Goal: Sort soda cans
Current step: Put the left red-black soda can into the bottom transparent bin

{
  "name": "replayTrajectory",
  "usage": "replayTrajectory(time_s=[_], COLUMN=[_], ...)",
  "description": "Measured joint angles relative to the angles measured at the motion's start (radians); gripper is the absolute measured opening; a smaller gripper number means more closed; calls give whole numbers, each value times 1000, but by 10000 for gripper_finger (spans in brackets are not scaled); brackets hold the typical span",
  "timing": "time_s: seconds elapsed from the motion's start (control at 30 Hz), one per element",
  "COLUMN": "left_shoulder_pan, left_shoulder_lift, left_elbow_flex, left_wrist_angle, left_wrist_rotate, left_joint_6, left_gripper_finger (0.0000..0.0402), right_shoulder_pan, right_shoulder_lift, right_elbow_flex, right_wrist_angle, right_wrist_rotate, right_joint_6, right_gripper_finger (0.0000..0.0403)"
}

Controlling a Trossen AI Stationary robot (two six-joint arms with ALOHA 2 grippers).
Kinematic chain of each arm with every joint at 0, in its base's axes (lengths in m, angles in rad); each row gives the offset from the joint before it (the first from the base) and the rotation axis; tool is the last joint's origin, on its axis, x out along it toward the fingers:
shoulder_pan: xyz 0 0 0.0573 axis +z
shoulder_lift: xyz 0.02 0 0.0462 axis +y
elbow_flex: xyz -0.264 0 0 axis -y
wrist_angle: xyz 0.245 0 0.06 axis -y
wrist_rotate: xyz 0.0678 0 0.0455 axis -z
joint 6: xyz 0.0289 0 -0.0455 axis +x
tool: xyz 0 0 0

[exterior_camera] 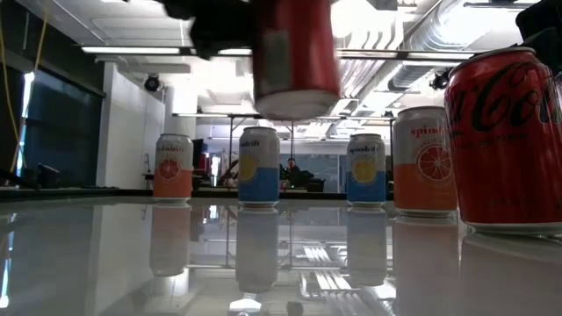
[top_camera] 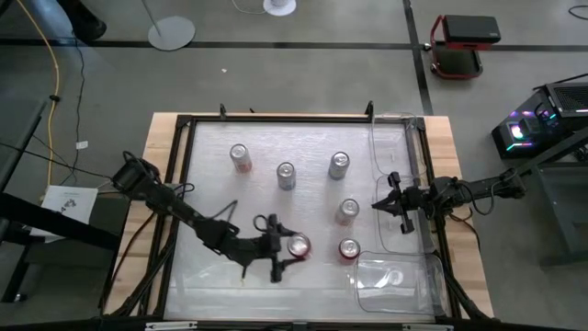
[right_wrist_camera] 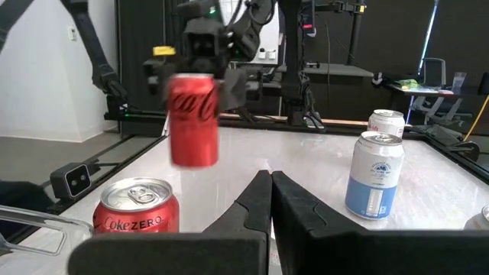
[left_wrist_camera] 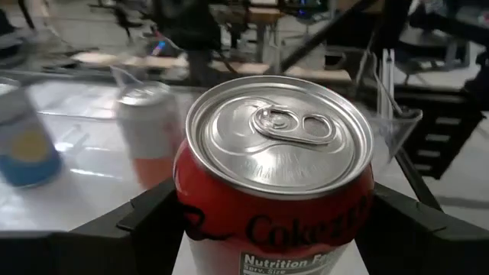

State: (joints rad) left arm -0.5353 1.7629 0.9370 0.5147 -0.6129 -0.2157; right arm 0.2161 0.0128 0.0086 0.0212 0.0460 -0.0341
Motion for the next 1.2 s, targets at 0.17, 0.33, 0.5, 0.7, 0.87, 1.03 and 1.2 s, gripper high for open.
replayTrajectory(time_s=[0.17,0.33,0.5,0.7,0.87,1.03,1.2], left_shoulder_pan=[6,6,5,2,3,5,4], left_shoulder_lift=[182,350,444,447,446,445,411], left_elbow_flex=[147,303,389,394,394,393,392], left_wrist_angle=[7,8,4,-19,-30,-45,-51], left_wrist_rotate=[40,62,61,63,107,148,160], left_joint_6=[-10,-10,-56,-120,-89,-99,-101], left_gripper_finger=[295,295,299,309,332,352,356], right_shoulder_pan=[0,0,0,0,0,0,0], right_shoulder_lift=[0,0,0,0,1,1,1], right_elbow_flex=[0,0,0,0,0,0,0], right_wrist_angle=[0,0,0,0,0,0,0], right_wrist_rotate=[0,0,0,0,0,0,0], right_joint_6=[0,0,0,0,0,0,0], right_gripper_finger=[0,0,0,0,0,0,0])
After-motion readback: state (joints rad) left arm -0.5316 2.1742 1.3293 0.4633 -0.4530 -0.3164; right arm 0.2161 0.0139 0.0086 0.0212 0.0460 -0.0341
